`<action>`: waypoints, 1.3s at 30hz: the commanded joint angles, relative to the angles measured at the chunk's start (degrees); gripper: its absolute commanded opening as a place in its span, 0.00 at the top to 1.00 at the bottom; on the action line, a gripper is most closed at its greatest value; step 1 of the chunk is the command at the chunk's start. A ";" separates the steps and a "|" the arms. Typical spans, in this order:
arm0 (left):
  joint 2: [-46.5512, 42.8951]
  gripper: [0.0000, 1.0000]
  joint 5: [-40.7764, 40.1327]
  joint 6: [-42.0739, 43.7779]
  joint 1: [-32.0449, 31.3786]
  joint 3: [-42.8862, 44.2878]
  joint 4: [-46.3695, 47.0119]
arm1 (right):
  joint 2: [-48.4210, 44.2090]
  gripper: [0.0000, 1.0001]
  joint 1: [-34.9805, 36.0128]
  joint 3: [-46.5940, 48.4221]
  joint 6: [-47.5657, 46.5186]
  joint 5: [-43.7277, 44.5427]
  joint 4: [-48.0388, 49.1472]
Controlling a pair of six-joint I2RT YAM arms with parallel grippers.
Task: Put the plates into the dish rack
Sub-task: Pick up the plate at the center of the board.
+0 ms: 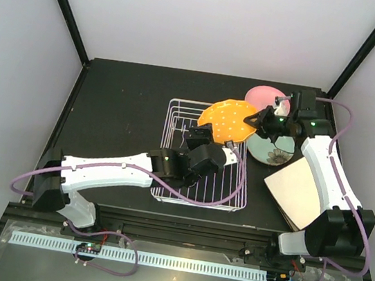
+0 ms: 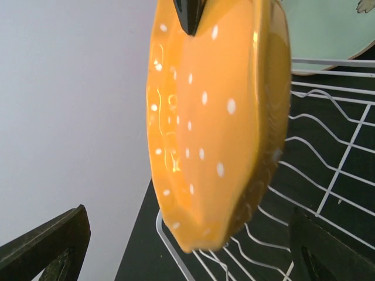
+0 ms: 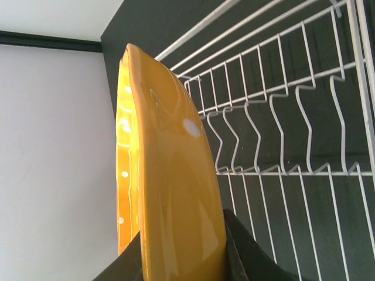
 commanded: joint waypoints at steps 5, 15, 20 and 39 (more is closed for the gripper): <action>2.99 0.06 -0.25 0.43 0.97 2.97 3.15 | -4.36 0.99 0.96 -1.43 3.06 -5.17 3.78; 5.08 0.10 1.67 -0.09 2.74 3.48 4.75 | -7.20 0.99 2.22 -4.23 3.79 -6.64 3.10; 5.77 0.36 2.90 -0.06 2.96 3.91 5.74 | -8.35 0.99 2.69 -5.75 3.86 -6.45 3.04; -1.42 0.88 17.75 -15.08 13.06 8.69 -8.63 | -6.34 0.53 2.62 -3.63 0.09 -1.63 1.69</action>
